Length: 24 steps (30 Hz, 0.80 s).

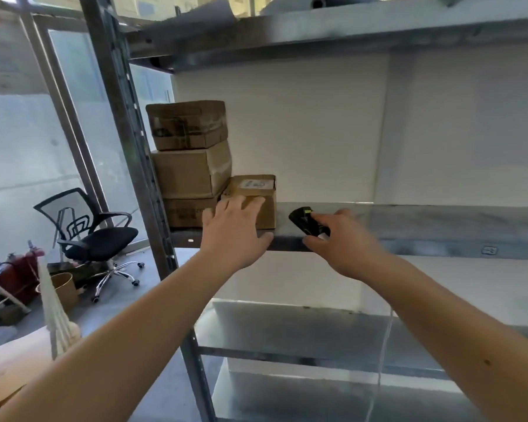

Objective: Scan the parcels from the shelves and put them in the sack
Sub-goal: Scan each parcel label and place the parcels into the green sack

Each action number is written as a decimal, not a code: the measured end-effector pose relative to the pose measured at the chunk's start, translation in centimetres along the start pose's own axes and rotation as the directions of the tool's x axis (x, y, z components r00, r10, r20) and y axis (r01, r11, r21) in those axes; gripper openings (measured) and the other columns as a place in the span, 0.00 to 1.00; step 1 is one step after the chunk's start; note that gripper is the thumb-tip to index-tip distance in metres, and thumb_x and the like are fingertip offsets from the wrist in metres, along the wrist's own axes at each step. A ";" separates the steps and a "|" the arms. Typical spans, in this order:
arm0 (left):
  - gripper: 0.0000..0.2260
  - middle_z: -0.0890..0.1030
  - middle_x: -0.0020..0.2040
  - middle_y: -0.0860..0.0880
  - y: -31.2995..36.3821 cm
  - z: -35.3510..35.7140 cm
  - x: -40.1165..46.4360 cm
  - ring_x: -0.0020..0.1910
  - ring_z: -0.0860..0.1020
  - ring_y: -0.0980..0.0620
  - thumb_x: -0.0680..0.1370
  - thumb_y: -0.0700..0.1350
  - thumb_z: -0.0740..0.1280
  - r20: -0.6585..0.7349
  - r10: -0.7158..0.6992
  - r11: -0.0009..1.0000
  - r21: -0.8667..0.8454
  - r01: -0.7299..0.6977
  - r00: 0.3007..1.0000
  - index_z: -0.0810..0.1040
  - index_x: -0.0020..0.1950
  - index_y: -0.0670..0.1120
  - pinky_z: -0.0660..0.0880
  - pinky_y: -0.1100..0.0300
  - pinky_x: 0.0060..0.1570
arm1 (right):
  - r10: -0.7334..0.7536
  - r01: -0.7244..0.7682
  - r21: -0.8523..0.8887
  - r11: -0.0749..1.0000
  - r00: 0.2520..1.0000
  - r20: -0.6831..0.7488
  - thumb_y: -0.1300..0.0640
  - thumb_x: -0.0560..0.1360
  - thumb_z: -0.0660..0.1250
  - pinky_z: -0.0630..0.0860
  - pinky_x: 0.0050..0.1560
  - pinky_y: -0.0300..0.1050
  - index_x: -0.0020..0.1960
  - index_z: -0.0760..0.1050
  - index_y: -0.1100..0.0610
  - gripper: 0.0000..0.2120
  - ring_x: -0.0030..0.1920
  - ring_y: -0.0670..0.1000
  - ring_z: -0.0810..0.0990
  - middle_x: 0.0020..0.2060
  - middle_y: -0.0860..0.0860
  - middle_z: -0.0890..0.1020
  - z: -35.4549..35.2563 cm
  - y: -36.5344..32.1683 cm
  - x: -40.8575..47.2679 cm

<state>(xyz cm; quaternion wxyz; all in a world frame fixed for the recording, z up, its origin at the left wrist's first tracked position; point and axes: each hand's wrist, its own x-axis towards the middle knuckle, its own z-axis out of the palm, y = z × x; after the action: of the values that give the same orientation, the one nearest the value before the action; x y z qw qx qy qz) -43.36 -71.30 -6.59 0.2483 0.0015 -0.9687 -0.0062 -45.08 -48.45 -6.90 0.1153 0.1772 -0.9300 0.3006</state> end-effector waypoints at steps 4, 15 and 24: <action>0.34 0.68 0.78 0.47 -0.3 1.4 5.0 0.75 0.67 0.42 0.77 0.68 0.63 -0.024 0.079 0.997 0.030 -0.078 0.997 0.63 0.80 0.56 0.64 0.36 0.69 | 0.078 -0.078 -0.015 0.997 0.996 -0.046 0.42 0.79 0.69 0.70 0.35 0.40 0.72 0.74 0.44 0.22 0.42 0.50 0.77 0.49 0.45 0.68 1.3 -0.2 2.0; 0.23 0.72 0.74 0.53 -1.1 4.5 9.9 0.73 0.67 0.47 0.77 0.61 0.66 -0.004 0.250 0.953 -0.175 -0.246 0.968 0.75 0.72 0.61 0.56 0.39 0.69 | 0.223 -0.231 -0.037 0.972 0.964 -0.148 0.45 0.77 0.68 0.70 0.32 0.43 0.49 0.75 0.42 0.04 0.36 0.53 0.78 0.47 0.50 0.71 2.0 -1.2 3.6; 0.18 0.74 0.65 0.61 -2.6 4.4 9.3 0.69 0.67 0.55 0.69 0.46 0.67 0.042 0.331 0.618 -0.765 -0.183 0.943 0.81 0.52 0.68 0.62 0.43 0.76 | 0.263 -0.273 -0.004 0.962 0.931 -0.253 0.42 0.78 0.69 0.68 0.31 0.34 0.70 0.75 0.42 0.21 0.38 0.47 0.78 0.51 0.46 0.70 1.4 -0.7 3.6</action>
<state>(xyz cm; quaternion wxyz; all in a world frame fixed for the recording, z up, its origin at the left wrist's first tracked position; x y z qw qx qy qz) -53.67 -73.94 -5.97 0.1366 -0.2409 -0.8869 -0.3698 -48.27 -50.77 -6.50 0.1930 0.0067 -0.9292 0.3151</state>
